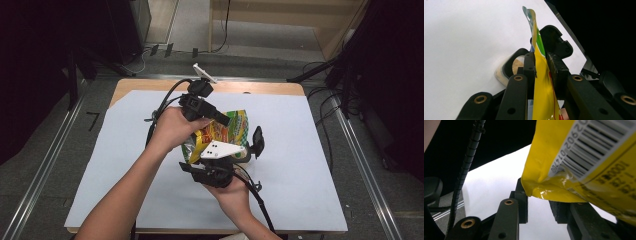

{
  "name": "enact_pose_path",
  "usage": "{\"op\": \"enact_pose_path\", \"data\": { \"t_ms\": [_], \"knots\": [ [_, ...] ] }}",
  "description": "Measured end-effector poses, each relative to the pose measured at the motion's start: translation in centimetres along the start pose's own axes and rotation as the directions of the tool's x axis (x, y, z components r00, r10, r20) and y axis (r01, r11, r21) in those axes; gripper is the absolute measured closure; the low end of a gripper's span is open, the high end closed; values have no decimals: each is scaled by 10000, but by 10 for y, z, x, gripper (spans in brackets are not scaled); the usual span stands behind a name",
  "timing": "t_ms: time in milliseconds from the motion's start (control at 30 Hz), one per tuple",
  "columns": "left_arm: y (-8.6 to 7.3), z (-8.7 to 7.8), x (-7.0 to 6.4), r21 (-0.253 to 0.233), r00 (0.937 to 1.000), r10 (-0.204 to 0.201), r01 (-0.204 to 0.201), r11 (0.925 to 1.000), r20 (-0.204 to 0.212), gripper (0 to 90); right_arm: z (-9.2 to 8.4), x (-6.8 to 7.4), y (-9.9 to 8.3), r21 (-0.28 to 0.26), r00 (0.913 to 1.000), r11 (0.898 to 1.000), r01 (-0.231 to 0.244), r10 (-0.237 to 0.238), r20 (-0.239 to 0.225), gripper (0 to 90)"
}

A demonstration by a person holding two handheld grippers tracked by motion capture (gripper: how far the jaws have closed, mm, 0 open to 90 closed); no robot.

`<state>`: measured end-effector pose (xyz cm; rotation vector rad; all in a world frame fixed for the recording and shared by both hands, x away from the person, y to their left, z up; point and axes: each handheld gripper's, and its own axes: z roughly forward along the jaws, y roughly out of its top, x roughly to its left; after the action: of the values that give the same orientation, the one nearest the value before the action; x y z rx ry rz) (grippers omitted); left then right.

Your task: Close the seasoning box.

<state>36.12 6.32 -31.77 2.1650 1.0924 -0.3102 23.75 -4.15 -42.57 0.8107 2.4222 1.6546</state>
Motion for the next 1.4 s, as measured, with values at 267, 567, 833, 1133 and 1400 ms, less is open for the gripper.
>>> {"op": "enact_pose_path", "data": {
  "t_ms": [267,567,833,1133,1400],
  "knots": [
    [-1,-4,1,-91,10000,-78,78,9999,3,782,-1,0,1,-37,9999,9999,163,-163,37,717],
    [-2,-2,-4,146,9999,-31,30,9999,134,795,3,-2,-4,96,10000,9999,75,-76,25,720],
    [-1,-1,-1,431,9981,-408,388,9983,462,795,4,-2,-5,121,10000,9999,96,-96,-16,726],
    [0,0,1,656,9943,-778,730,9952,733,792,6,-2,-7,142,9999,9998,106,-106,-13,736],
    [0,0,-1,591,9944,-757,714,9957,743,788,6,-3,-7,101,9998,9998,187,-188,67,741]
  ]
}}
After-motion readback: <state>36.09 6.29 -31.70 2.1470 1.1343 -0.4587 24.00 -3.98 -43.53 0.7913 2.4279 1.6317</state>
